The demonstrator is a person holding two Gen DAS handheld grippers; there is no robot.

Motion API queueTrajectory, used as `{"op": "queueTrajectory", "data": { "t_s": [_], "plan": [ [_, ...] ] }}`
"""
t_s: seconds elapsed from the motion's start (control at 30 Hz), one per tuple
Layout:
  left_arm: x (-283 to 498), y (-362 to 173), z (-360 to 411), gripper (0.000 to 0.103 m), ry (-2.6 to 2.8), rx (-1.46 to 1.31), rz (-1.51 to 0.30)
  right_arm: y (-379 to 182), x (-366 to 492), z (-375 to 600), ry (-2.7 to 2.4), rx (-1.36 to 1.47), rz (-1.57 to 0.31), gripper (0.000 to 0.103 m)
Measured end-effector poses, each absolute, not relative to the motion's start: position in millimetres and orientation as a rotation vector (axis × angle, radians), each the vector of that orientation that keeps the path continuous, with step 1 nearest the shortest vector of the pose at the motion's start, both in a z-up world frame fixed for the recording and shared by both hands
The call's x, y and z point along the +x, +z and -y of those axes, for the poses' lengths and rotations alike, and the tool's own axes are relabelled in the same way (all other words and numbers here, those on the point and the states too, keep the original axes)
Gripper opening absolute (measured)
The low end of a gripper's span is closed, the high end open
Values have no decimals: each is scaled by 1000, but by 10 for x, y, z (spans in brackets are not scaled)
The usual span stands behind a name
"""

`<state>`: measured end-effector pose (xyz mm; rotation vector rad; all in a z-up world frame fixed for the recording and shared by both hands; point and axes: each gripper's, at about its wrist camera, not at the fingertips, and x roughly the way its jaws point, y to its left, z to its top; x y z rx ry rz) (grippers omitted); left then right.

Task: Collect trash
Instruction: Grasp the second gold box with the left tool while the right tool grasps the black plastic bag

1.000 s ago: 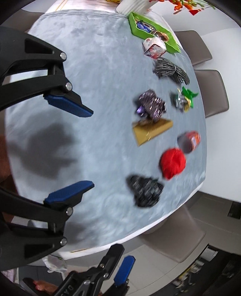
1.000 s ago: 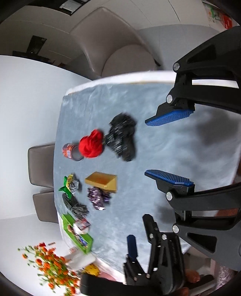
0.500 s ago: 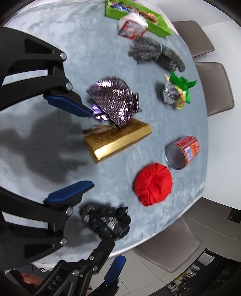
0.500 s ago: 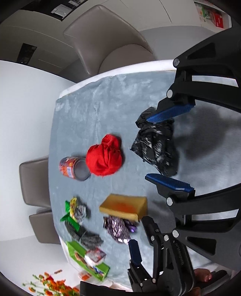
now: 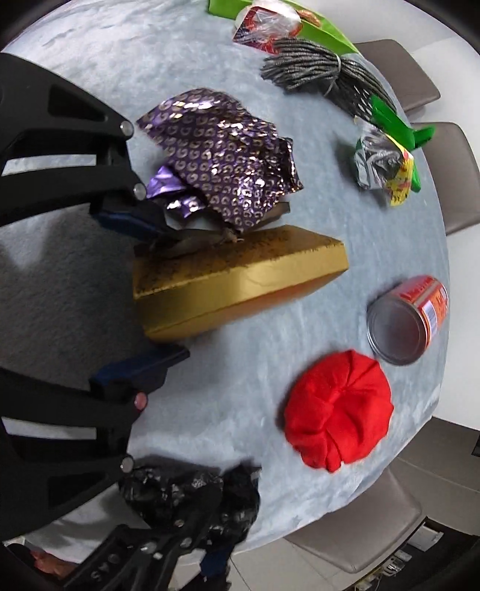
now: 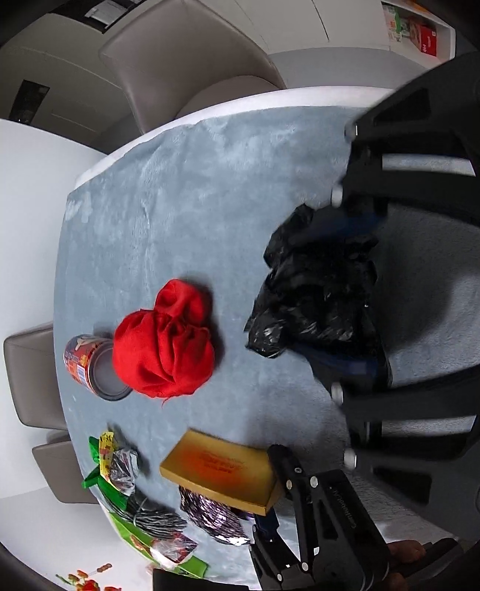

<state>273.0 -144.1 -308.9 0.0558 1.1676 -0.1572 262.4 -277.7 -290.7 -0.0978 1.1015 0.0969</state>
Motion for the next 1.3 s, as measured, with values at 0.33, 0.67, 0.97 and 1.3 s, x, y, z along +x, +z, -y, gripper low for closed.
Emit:
{"op": "queueTrajectory", "data": {
  "t_s": [0.33, 0.67, 0.97, 1.3],
  "plan": [
    [2609, -2822, 1376, 52, -198, 31, -1121, -2687, 2559, 2675, 163, -105, -1083, 23],
    [2337, -2547, 1361, 49, -267, 26, -1086, -2434, 2372, 2611, 154, -95, -1046, 23],
    [2222, -2483, 1303, 48, -294, 18, -1079, -2337, 2216, 2594, 135, -84, -1033, 23],
    [2136, -2248, 1319, 48, -323, 45, -1017, -2267, 2137, 2599, 119, -77, -1012, 23]
  ]
}}
